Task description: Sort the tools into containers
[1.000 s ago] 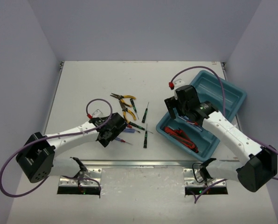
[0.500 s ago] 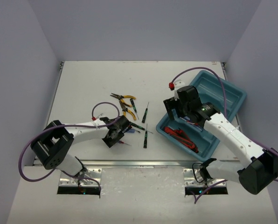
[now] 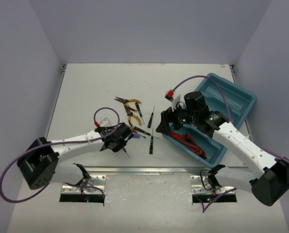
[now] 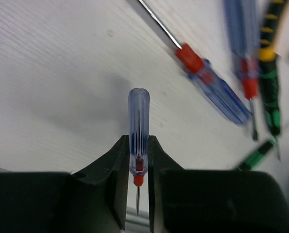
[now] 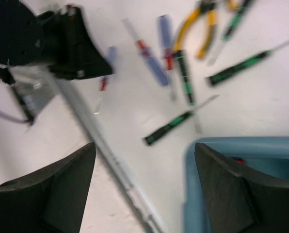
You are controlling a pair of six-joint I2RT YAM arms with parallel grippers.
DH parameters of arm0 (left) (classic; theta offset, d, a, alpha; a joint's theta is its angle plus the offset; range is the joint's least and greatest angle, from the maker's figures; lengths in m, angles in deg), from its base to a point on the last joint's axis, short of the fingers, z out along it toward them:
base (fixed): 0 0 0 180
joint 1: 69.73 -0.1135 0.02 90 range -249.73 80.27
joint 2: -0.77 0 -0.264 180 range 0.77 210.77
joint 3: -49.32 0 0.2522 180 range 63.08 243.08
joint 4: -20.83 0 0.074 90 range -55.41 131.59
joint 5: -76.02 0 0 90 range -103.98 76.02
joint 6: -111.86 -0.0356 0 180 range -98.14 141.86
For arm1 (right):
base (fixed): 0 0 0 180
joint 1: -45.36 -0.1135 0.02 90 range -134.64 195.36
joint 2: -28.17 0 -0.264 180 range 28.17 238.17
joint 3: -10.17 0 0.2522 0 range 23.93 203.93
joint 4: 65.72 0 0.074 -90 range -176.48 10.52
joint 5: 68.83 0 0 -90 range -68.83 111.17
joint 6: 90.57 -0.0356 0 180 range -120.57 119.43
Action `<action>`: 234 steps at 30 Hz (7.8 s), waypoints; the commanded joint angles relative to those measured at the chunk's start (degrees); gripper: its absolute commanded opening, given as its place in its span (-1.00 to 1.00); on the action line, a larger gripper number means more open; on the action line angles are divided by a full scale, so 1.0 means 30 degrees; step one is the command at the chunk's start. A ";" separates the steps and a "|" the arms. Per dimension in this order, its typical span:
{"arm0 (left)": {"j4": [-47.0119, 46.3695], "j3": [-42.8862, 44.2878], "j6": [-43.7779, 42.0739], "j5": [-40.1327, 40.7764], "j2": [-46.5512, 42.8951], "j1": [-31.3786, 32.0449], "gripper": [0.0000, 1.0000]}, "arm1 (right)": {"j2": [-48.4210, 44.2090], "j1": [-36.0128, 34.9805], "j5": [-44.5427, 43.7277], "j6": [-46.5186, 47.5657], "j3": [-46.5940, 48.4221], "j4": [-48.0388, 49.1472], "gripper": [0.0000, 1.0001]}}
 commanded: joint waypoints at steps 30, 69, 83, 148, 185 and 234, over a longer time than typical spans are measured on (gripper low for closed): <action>-0.7622 -0.1316 -0.6767 0.1057 -1.2410 0.2763 1.00 | 0.1446 -0.6608 -0.7137 -0.5533 -0.1597 0.6755 -1.00; 0.1964 0.2446 -0.1780 0.0715 -0.3173 -0.2188 0.97 | -0.2343 0.4400 -0.7530 0.0867 0.1618 -0.2225 0.98; 0.2092 0.5726 0.1628 0.0038 0.3266 -0.2192 0.55 | -0.2881 0.4416 0.5754 -0.7892 -0.2022 0.4912 0.98; -1.1881 -0.2273 -0.5527 0.1407 -0.9717 0.4040 1.00 | 0.2051 -0.5332 -0.3682 -0.4504 -0.3108 0.7126 -1.00; 0.0150 0.3874 -0.2775 0.2036 0.0621 -0.2451 1.00 | -0.2106 0.5237 -0.9843 0.3287 -0.0035 -0.1611 0.98; -0.8221 -0.0313 -0.4666 -0.0322 -0.2309 -0.1947 -1.00 | -0.3267 -0.0808 0.4273 -0.6468 -0.4999 0.5566 0.66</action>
